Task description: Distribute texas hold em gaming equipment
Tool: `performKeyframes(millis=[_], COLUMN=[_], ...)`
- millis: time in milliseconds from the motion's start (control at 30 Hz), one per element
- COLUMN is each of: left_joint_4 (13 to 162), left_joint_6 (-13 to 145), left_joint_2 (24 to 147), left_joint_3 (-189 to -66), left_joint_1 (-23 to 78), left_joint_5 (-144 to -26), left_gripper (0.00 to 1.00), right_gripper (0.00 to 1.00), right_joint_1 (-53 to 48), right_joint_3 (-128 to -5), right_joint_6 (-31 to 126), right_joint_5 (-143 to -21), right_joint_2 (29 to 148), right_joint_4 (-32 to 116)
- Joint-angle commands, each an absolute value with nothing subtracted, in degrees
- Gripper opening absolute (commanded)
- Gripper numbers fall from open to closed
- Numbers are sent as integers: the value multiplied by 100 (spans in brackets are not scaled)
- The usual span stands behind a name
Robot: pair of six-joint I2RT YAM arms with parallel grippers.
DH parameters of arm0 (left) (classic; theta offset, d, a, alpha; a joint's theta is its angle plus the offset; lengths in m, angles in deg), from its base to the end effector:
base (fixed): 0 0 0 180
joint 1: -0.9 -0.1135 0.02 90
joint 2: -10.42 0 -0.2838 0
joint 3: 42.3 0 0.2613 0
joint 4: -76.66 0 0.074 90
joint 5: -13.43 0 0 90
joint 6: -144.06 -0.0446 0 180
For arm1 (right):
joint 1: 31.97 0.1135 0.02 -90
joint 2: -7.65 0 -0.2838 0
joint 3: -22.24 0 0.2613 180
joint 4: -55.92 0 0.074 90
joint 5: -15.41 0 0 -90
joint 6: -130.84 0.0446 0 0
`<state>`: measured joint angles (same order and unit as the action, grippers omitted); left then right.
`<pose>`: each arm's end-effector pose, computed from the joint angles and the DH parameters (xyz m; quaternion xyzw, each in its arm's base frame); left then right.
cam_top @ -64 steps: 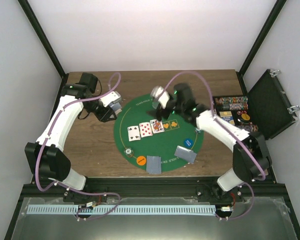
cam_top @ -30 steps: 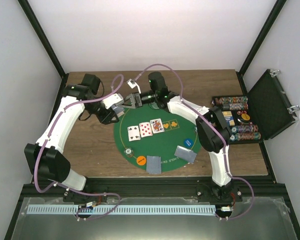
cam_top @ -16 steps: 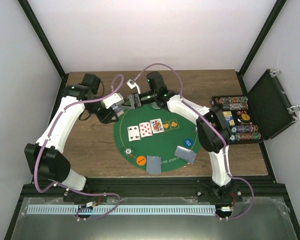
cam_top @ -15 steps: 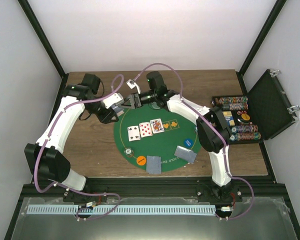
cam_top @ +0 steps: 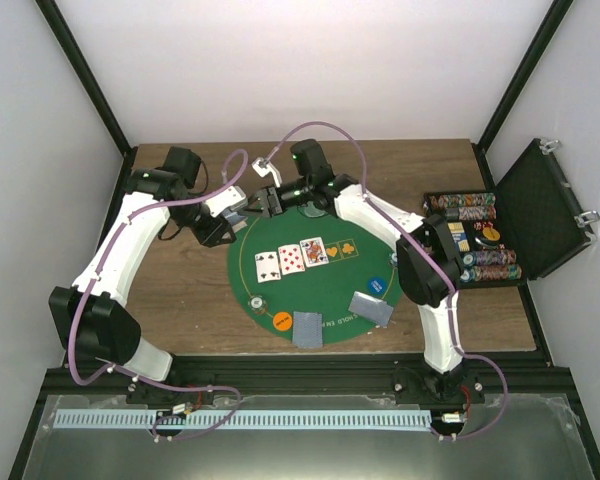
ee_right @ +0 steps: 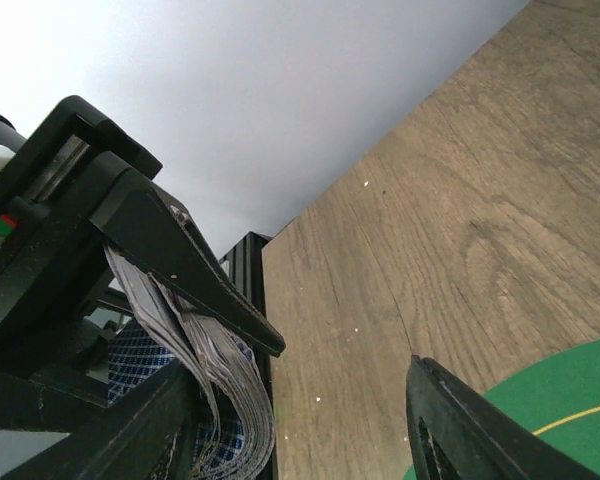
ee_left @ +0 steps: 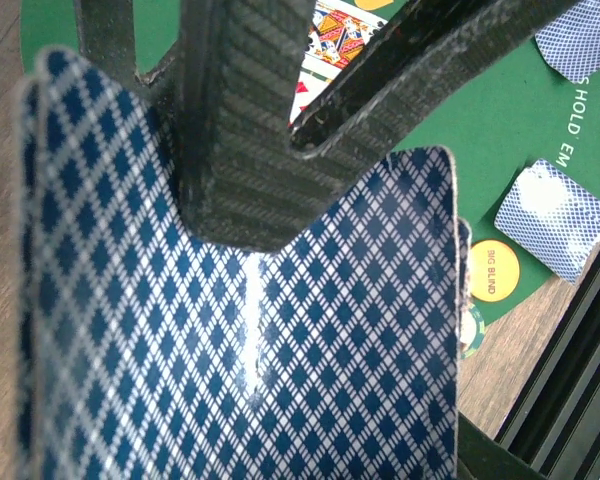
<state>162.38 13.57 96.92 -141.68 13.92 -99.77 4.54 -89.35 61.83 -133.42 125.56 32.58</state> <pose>0.2799 -0.0828 0.3451 0.4628 0.8514 -0.1584 0.1892 0.3767 0.3263 0.2875 -0.3463 0.7129 0.5828 0.1796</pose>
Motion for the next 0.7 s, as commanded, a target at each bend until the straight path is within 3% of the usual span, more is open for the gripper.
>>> performKeyframes(millis=[0, 333, 667], left_joint_4=[16200, 16200, 16208], left_joint_6=[1320, 1307, 1328], left_joint_2=[9601, 9560, 9581], left_joint_3=[-14160, -14111, -14146], left_joint_1=[1411, 1415, 1410], left_joint_5=[-10183, -10215, -10244], left_gripper=[40, 41, 41], right_gripper=[56, 56, 54], right_joint_1=[425, 407, 517], right_joint_3=[-9205, -9496, -9423], right_joint_6=[5816, 5483, 5802], right_joint_5=[-12864, -12749, -13327], right_joint_2=[12289, 12208, 12282], right_joint_4=[2698, 2279, 2957])
